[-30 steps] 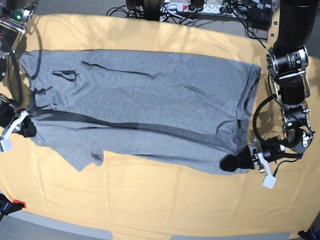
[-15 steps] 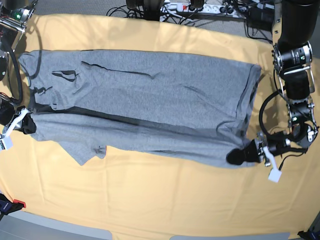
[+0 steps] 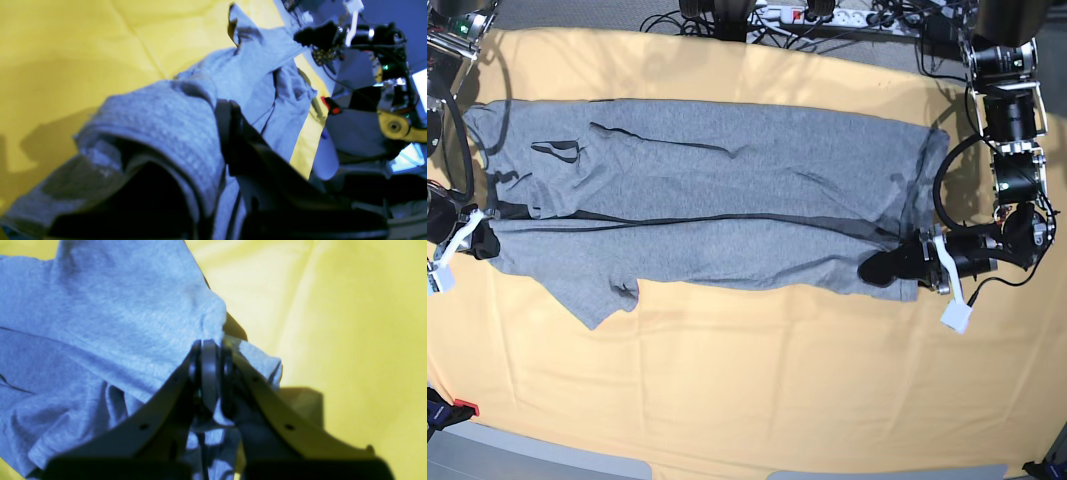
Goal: Layout the t-shirt on the table in an organized manner, then fold the t-shirt properly
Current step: 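Lift the hem with both grippers and fold it over toward the shoulders, then regrasp the folded edge corner with the right gripper and tug it outward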
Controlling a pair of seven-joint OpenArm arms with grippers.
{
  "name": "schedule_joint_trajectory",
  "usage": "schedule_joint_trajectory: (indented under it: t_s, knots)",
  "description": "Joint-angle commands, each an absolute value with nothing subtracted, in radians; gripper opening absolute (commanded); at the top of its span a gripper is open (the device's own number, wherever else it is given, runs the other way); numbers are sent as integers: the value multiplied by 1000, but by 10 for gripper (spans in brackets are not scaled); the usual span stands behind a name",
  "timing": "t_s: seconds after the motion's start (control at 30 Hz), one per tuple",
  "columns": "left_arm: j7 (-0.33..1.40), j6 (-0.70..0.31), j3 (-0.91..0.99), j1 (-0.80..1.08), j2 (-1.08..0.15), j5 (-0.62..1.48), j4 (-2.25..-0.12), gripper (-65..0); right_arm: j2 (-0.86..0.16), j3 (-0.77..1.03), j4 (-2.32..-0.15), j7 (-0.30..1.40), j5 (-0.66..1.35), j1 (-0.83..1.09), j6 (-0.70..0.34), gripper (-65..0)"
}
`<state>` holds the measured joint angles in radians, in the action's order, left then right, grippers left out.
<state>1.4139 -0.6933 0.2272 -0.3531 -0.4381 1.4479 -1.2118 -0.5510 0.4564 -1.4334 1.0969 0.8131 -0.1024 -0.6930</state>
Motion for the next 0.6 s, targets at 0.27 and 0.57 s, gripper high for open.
schedule_joint_trajectory:
  t_s: [0.27, 0.57]
  knots:
    - [1396, -698, 290, -307, -508, 1334, -1229, -650, -585, 464, -1453, 1100, 809, -125, -698, -650]
    - [1396, -698, 290, -288, -515, 1336, -1229, -650, -585, 463, -1453, 1100, 811, -96, -698, -650]
